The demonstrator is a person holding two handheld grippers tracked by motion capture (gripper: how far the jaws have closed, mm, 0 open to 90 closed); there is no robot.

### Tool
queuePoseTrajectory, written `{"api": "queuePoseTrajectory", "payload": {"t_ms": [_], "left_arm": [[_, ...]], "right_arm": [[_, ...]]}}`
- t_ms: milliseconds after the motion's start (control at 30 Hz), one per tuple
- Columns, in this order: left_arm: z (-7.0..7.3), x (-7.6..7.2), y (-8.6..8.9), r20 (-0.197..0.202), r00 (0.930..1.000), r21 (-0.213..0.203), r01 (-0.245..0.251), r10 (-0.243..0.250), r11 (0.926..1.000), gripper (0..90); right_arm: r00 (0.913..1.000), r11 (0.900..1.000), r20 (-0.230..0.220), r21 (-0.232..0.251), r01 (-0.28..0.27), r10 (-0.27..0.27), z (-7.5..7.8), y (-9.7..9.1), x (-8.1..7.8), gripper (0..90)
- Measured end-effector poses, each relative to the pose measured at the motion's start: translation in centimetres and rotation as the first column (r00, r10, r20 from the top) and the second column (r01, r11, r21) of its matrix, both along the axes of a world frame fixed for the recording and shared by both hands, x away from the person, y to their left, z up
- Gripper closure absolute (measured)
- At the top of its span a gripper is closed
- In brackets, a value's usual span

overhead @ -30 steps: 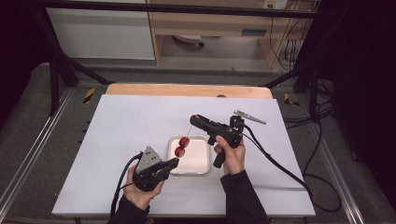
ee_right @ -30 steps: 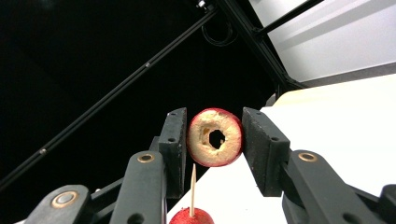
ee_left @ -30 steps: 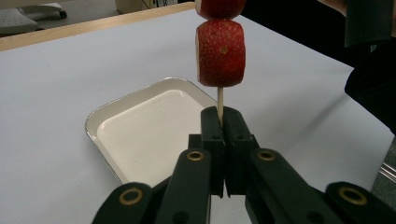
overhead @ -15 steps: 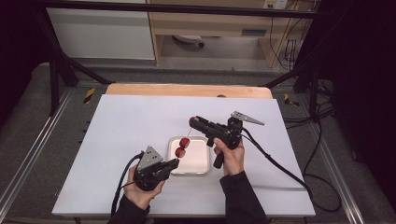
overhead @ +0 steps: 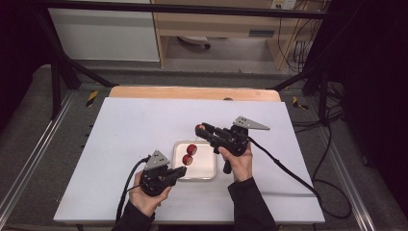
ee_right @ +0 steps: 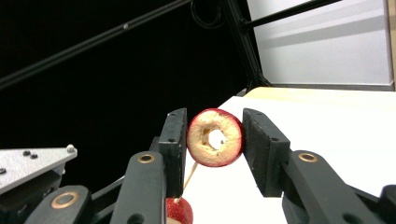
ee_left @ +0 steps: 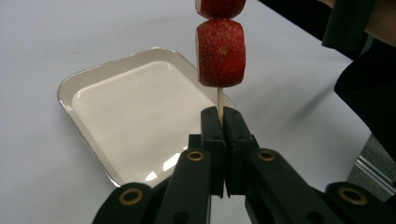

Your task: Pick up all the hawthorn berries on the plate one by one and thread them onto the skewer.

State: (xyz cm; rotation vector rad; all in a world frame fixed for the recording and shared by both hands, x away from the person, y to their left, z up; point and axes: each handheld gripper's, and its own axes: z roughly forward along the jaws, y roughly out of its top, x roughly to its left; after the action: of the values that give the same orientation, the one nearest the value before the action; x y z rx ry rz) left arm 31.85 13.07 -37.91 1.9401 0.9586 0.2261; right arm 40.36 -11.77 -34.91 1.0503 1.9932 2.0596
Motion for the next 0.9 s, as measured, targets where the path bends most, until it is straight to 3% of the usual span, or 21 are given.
{"api": "queuePoseTrajectory", "payload": {"t_ms": [200,433,667,733,767,900], "left_arm": [[-0.1,0.2,-0.4,-0.014,0.9998,-0.019,-0.015,0.015,0.9997,88.7],[-0.4,0.3,-1.0,0.006,1.0,0.024,0.0,-0.001,0.9997,88.7],[-0.7,0.6,-0.8,0.033,0.9992,0.083,0.018,-0.021,0.9964,88.8],[-0.3,0.6,-0.7,0.058,0.9979,0.083,0.022,-0.027,0.9963,88.8],[-0.2,0.6,-0.7,0.054,0.9981,0.107,0.024,-0.03,0.9939,88.8],[-0.7,0.8,-0.5,0.062,0.9979,0.114,0.012,-0.019,0.9934,88.8]], "right_arm": [[0.999,0.9983,0.045,-0.059,0.001,0.002,-0.5,0.2,-0.3,62.3],[0.9982,0.9958,0.059,-0.091,0.006,0.0,-0.5,0.1,-0.6,62.4],[0.9986,0.9924,0.051,-0.123,-0.008,0.014,-0.6,-0.1,-0.8,62.5],[0.9987,0.9898,0.017,-0.136,-0.045,0.047,-0.9,0.0,-0.7,62.5],[0.9983,0.988,0.006,-0.144,-0.057,0.059,-1.3,0.3,-0.7,62.6],[0.9984,0.9883,0.0,-0.142,-0.055,0.056,-1.9,0.6,-0.7,62.4]]}}
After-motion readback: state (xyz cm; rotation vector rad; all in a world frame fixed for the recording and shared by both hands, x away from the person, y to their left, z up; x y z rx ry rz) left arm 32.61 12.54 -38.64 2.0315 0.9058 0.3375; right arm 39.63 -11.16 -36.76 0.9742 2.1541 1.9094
